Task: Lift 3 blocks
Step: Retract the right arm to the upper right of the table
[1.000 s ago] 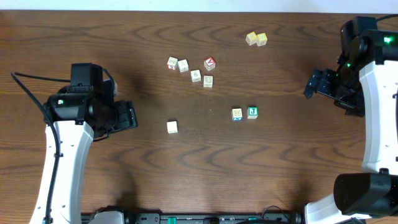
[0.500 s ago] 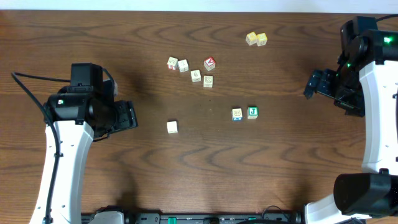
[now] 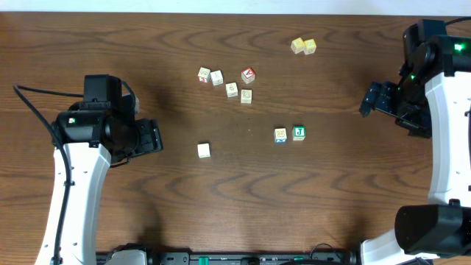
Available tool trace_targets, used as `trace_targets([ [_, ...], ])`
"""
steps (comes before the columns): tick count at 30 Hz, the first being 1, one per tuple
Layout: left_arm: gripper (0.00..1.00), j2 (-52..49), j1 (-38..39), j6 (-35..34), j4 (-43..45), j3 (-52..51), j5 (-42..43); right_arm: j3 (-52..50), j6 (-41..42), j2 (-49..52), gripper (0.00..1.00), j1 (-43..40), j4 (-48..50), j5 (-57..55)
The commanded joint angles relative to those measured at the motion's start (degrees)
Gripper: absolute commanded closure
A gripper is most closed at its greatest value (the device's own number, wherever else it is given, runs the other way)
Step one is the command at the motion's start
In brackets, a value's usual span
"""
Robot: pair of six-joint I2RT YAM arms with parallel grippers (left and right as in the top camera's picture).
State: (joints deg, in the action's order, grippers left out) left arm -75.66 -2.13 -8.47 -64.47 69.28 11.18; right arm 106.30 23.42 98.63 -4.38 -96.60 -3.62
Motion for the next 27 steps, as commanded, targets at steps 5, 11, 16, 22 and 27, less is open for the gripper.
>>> trace_targets([
  [5,0.25,-0.1,0.1,1.1,-0.2,1.4,-0.8,-0.2,-0.1,0.0,0.01,0.0,0.0,0.0],
  [11,0.25,-0.1,0.1,1.1,-0.2,1.4,-0.8,-0.2,-0.1,0.0,0.01,0.0,0.0,0.0],
  [16,0.25,-0.1,0.1,1.1,-0.2,1.4,-0.8,-0.2,-0.1,0.0,0.01,0.0,0.0,0.0],
  [22,0.25,-0.1,0.1,1.1,-0.2,1.4,-0.8,-0.2,-0.1,0.0,0.01,0.0,0.0,0.0],
  [27,0.25,-0.1,0.1,0.1,0.8,1.4,-0.7,-0.2,-0.1,0.0,0.01,0.0,0.0,0.0],
])
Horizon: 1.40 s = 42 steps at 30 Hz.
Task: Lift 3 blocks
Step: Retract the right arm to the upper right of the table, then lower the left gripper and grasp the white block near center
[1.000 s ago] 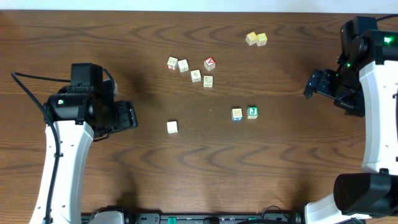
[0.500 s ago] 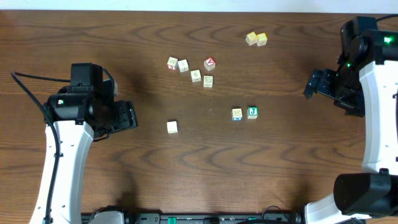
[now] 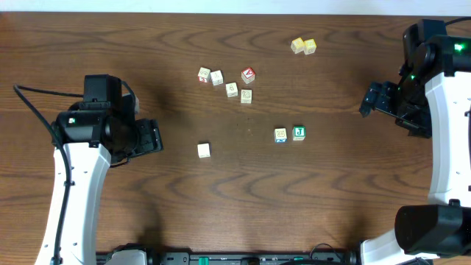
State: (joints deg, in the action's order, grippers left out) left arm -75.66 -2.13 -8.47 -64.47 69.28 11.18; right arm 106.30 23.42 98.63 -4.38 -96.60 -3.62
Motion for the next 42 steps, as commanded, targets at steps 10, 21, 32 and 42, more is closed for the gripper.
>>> trace_targets([
  [10,0.25,-0.1,0.1,-3.6,5.2,1.4,2.5,-0.2,-0.1,0.0,0.01,0.0,0.0,0.0],
  [21,0.25,-1.9,7.6,-6.4,8.5,-1.4,20.6,-0.2,-0.1,0.0,0.01,0.0,0.0,0.0],
  [32,0.25,-14.1,22.7,-17.1,10.9,-1.8,-4.5,-0.2,-0.1,0.0,0.01,0.0,0.0,0.0],
  [42,0.30,-25.9,26.1,-21.9,14.4,-1.8,-9.5,-0.2,-0.1,0.0,0.01,0.0,0.0,0.0],
])
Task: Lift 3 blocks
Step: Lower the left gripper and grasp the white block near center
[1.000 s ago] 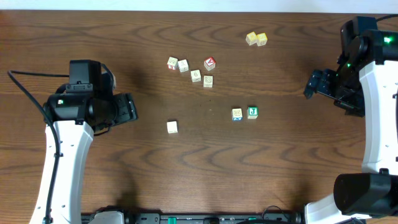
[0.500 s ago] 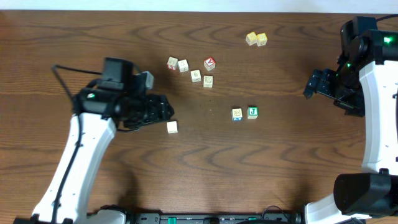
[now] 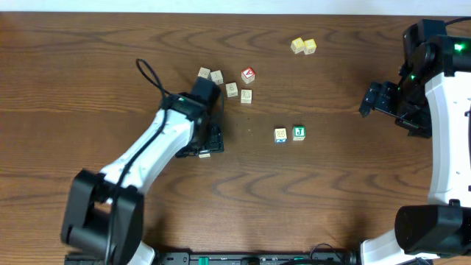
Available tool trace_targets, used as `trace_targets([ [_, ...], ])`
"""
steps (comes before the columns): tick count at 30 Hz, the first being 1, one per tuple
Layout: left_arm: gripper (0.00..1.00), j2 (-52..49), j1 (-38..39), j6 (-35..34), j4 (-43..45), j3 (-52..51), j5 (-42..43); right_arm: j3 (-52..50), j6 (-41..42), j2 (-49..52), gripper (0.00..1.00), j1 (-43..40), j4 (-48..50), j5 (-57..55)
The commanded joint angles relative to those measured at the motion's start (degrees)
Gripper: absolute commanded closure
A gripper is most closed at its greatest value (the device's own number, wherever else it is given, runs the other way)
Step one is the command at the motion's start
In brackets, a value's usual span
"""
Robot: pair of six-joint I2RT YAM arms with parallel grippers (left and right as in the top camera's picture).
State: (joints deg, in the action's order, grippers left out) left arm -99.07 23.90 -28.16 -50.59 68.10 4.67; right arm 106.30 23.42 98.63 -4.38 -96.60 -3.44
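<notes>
Small cube blocks lie scattered on the table. A plain white block [image 3: 204,154] peeks out just under my left gripper [image 3: 210,143], which sits right over it and hides most of it; whether its fingers are open or shut on the block does not show. Further back lie a cluster of pale blocks [image 3: 216,76] and a red-topped block [image 3: 248,74]. To the right are a blue-marked block [image 3: 280,135] and a green block [image 3: 298,132], side by side. My right gripper [image 3: 366,101] hangs at the far right, away from all blocks, its finger gap unclear.
Two yellow blocks [image 3: 303,46] lie together at the back right. The brown wooden table [image 3: 110,59] fills the view. My left arm stretches diagonally from the front left toward the centre, and its cable loops above it.
My left arm has moved from its place at the left side of the table to the centre, and its gripper now sits over the plain white block. The right arm and all blocks are unchanged.
At both earlier moments my two arms stood at the table's sides and every block lay untouched. Now the left arm reaches to the centre, with its gripper over the lone white block, while the right arm stays where it was.
</notes>
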Motion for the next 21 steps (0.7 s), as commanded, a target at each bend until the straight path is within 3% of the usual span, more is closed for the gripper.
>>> trace_targets([
  [1,0.32,-3.6,0.0,-2.2,1.0,-0.6,-3.0,-0.2,-0.1,0.0,0.01,0.0,0.0,-0.1],
  [4,0.40,-5.6,0.0,-2.1,2.0,-0.6,-2.5,-0.2,-0.1,0.0,0.01,0.0,0.0,-0.1],
  [12,0.42,-9.3,0.1,-1.2,3.2,-0.6,-2.1,-0.2,-0.1,0.0,0.01,0.0,0.0,-0.1],
  [16,0.55,-9.5,0.1,-0.4,4.5,-0.6,-2.2,-0.2,-0.1,0.0,0.01,0.0,0.0,-0.1],
  [21,0.57,-9.5,0.1,-0.4,5.1,-0.6,-2.2,-0.2,-0.1,0.0,0.01,0.0,0.0,-0.1],
])
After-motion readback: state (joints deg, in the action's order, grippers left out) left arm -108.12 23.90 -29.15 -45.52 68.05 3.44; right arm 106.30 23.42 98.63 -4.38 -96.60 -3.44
